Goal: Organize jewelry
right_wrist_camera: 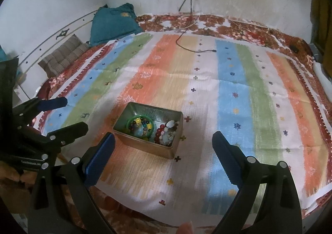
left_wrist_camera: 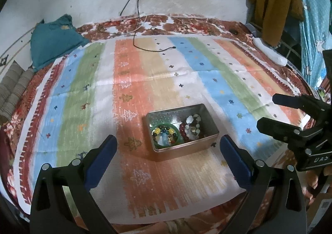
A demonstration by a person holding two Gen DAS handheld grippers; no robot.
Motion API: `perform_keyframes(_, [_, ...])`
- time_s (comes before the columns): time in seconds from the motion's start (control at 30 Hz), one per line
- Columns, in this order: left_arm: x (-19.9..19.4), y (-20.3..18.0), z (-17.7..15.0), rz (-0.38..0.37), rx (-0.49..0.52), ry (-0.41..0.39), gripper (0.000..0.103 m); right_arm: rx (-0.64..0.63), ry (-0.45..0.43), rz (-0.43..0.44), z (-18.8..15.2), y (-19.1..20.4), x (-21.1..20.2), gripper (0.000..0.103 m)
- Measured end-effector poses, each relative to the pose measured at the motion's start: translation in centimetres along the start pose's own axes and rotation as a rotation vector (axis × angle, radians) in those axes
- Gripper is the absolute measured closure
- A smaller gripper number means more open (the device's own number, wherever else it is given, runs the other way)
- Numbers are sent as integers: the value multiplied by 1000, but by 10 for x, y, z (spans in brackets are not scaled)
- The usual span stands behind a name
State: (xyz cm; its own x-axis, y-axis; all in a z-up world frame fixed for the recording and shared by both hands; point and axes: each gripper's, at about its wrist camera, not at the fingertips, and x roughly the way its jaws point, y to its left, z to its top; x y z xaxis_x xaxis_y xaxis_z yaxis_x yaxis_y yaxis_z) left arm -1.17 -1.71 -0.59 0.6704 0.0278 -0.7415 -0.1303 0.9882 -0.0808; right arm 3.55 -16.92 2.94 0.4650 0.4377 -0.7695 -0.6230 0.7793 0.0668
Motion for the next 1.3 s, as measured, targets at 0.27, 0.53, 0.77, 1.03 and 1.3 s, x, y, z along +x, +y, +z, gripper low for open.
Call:
perform_keyframes(0.27, [-3,-3,-1,4,12,-15,6,-6,-13,-2,-3,0,-6,8])
perform_keyframes(0.53, [-4,-6,-1,6,15,-20,6,-20,-36,-27,-9,5,-11,8])
perform_keyframes(0.77, [-4,-6,-2,6,15,-20,6,-10,-50,-28,-10,4,-14,8])
perform_keyframes(1.03, [-4,-5,-2,-12,16,-24,6,-11,-48,-26,-11,4,-15,6])
perform_keyframes(1.3, [-3,-5,-2,-25,17,-18,6,-10,-51,-23,-11,3,-17,6])
